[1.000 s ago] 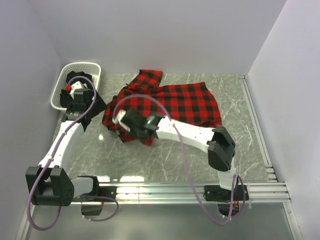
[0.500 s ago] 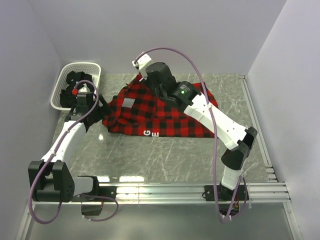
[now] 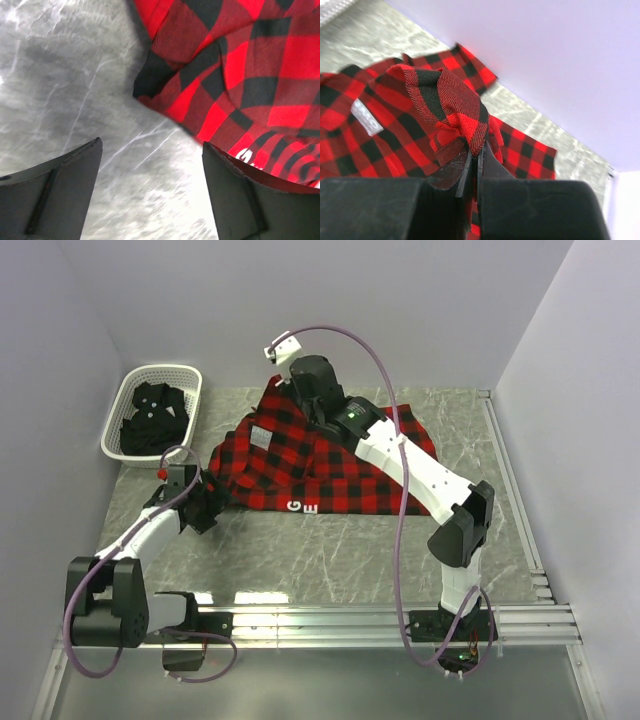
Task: Fold and stack the long sleeve shirts
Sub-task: Fold the shirt
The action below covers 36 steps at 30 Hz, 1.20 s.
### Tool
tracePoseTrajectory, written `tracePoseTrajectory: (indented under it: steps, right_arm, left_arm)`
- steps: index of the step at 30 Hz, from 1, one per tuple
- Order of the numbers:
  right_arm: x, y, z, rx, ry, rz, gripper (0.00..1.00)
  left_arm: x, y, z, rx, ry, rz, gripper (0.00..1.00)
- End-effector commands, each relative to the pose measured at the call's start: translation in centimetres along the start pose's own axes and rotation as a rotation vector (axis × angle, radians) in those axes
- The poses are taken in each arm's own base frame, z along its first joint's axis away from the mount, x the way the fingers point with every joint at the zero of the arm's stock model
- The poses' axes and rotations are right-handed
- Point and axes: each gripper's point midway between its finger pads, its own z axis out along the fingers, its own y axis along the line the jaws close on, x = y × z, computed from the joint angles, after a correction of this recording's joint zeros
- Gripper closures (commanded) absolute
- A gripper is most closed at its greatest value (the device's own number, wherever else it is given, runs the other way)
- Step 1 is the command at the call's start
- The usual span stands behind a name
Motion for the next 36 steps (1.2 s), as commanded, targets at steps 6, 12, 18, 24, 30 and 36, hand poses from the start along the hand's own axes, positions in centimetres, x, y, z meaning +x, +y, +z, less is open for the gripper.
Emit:
tracePoseTrajectory:
  steps: [6,12,18,24,30,36]
  right_arm:
    - [-0.6,2.0,0.5,-0.063,-0.058,0.079,1.0]
    - [0.5,3.1,0.9,-0.094,-0.036,0.078,1.0]
    - [1.5,3.8,0.8,-0.121,-0.015,0.096,1.0]
    - [2.2,3.9,0.5,-0.128,0.01,0.092,1.0]
    - [2.1,3.7,-0.1,-0.13,0.004,0.097,1.0]
    - [2.6,4.1,0.0,-0.143,0.021,0.097,1.0]
  left_arm:
    - [-2.9,-3.0,2.1,0.11,-0.115,-0.166,0.23]
    - [-3.5,-2.7,3.5,0.098,-0.146,-0.175,0.32]
    - [-3.5,-2.3,4.1,0.09,-0.159,-0.169,0.5]
    - [-1.6,-1.5,3.0,0.084,-0.112,-0.183,0.92]
    - [1.6,1.3,1.1,0.024,-0.054,-0.24,0.99]
    - [5.4,4.1,1.2,-0.025,0.045,-0.285,0.98]
